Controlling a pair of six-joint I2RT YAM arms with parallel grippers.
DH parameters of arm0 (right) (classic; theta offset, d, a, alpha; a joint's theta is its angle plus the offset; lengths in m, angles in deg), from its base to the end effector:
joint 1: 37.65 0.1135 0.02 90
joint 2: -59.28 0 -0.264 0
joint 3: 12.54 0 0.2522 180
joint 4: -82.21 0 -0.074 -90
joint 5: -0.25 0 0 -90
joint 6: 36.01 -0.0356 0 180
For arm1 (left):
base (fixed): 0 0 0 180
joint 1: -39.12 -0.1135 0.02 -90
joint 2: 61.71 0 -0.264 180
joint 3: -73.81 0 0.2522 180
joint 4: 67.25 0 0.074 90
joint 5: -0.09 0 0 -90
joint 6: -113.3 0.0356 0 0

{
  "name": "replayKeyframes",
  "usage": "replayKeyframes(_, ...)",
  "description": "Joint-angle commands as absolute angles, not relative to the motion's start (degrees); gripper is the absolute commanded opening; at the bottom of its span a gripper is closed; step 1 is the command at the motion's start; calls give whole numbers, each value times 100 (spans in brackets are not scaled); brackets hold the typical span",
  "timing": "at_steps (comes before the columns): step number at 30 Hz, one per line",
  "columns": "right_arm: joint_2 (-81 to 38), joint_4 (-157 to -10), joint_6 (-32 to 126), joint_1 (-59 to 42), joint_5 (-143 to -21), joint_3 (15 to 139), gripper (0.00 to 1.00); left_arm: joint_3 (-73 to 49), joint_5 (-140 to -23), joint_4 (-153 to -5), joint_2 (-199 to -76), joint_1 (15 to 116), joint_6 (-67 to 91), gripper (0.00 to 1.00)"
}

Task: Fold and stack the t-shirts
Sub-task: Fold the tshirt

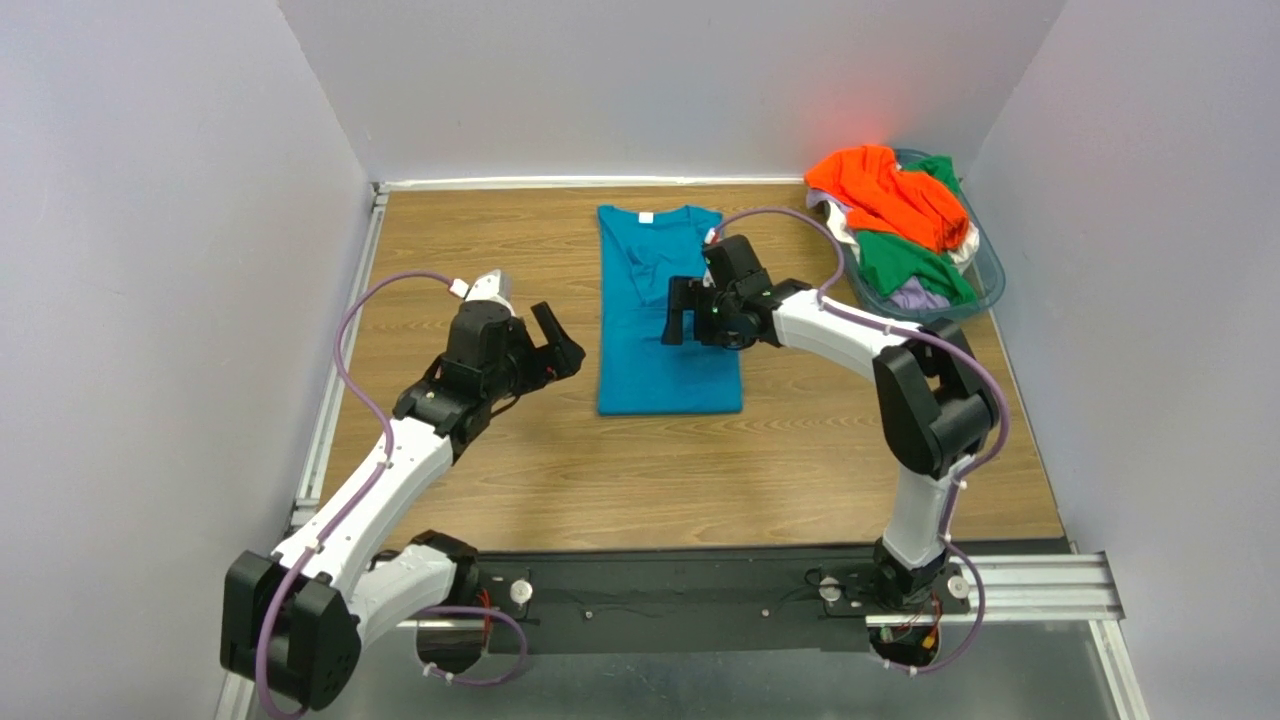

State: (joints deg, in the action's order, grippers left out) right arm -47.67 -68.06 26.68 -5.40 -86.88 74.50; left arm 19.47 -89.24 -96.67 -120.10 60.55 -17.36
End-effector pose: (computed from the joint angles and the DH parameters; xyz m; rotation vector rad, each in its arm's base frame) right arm 0.3416 0.2176 0.1967 -0.1311 2.5029 0.5120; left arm 0.2089 -0.0825 0.2601 -0.3647 2.1948 -0.6281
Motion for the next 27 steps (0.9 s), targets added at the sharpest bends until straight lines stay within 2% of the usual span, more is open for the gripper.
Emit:
replayKeyframes(1,-5249,-7023,2815,-548,-8922,7944,100,1980,-9412,-10078,-11657,6039,-1792,98)
replayKeyframes(14,-6103,-7014,2710,-644,-9714,8832,100,2217,-9475,-10166,-11216,6039,-1844,98)
replayKeyframes(22,-6183,-7014,2805,-829,-9275,9052,100,2252,-9325,-10114,-11190,6039,-1888,98)
replayKeyframes(27,-5780,-7005,3201,-847,-9011,9122,100,2471,-9019,-9684,-11286,6039,-1880,98)
